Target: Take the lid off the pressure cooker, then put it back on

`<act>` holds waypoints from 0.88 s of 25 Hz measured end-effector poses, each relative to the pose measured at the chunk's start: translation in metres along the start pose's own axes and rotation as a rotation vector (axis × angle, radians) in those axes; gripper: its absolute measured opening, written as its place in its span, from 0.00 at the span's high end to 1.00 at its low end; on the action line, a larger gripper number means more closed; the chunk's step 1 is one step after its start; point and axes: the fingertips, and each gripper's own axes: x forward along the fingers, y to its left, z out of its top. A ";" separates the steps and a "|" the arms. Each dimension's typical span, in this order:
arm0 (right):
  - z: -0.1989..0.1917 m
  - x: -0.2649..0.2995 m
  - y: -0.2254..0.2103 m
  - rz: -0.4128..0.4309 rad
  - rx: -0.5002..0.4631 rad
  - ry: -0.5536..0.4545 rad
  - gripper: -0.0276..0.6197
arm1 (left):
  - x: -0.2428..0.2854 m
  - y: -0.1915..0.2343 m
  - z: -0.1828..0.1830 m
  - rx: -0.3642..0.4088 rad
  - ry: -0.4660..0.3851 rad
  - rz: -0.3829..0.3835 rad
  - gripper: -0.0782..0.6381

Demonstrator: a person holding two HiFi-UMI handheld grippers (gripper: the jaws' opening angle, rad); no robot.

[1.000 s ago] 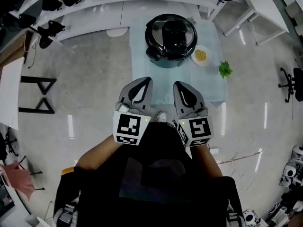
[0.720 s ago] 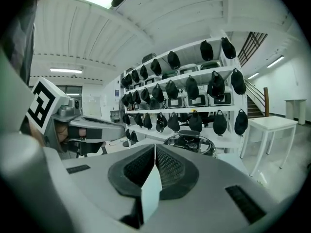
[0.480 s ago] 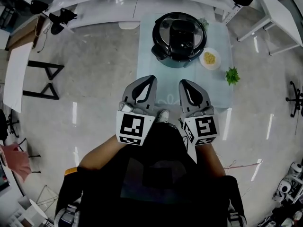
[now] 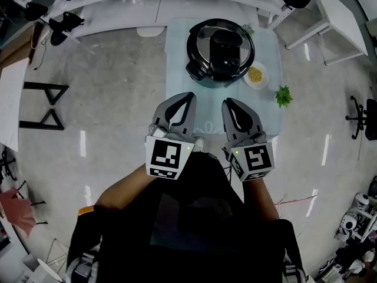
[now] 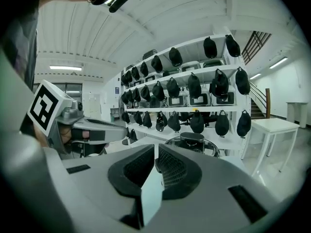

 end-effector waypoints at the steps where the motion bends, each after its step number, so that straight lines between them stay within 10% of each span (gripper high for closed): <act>1: 0.002 0.003 -0.001 -0.003 -0.005 0.001 0.93 | 0.001 0.003 0.000 -0.001 -0.002 -0.007 0.88; 11: 0.023 0.020 -0.022 0.000 -0.083 -0.010 0.79 | 0.009 0.027 0.005 -0.023 -0.029 0.002 0.88; 22: 0.032 0.061 -0.079 0.177 -0.228 0.019 0.70 | 0.039 0.043 0.008 -0.073 -0.015 0.181 0.88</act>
